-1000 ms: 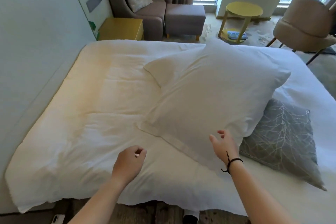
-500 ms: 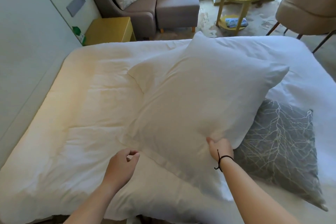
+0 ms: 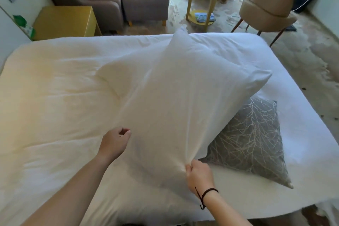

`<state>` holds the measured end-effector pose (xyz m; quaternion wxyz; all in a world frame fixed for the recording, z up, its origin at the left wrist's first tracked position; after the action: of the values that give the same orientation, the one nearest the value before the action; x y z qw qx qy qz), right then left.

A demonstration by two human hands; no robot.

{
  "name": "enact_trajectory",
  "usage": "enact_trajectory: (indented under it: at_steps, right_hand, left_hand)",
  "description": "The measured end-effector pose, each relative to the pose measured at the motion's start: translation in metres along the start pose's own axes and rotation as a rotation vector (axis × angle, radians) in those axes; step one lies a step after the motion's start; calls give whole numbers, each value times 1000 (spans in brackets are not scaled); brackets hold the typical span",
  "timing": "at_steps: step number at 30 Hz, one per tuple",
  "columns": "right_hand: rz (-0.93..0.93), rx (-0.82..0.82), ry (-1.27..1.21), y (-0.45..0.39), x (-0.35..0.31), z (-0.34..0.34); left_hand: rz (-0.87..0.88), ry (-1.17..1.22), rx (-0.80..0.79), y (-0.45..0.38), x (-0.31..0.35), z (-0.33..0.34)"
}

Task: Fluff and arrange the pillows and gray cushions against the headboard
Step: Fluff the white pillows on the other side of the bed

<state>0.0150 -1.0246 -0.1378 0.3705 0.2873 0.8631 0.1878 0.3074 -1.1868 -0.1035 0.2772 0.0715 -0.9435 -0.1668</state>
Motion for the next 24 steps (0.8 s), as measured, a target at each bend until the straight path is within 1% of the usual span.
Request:
enact_trajectory:
  at_steps: [4,7,9,12,15,17,20,24]
  right_hand:
    - [113,-90,62,31,-8,42]
    - [213,-96,170,29,-16,35]
    - [201,-69,307,23,-32,18]
    - [90,33,447,7,-75,-11]
    - [-104,123,397,-18,-133,-31]
    - [-250,102,369,-40,-170,-30]
    - [-431,38,397,-81,-215,-18]
    - [-556,-72,532,-132,-245,7]
  left_hand:
    - [18,20,-53,-59,-6,2]
    - [16,-5,-120,-97,-18,10]
    - [0,-15,-175,-118,-29,18]
    - [-40,-10,-243,-143,-46,30]
    - [-54,7,-275,-161,-53,45]
    - [-45,16,-293,-172,-52,54]
    - [-14,12,-303,-189,-49,62]
    - [-45,-12,-395,-193,-58,72]
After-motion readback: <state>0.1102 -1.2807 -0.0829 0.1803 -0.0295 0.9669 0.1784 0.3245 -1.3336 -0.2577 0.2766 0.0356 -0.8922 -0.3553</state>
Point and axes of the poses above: each hand's wrist, its own y-axis away from the middle knuckle, its own z-axis out of the palm, x = y × z, the point moved 9 cm from there along -y, towards the middle knuckle, and after that the axes turned 15 degrees about -y, right-handed, at the moved point
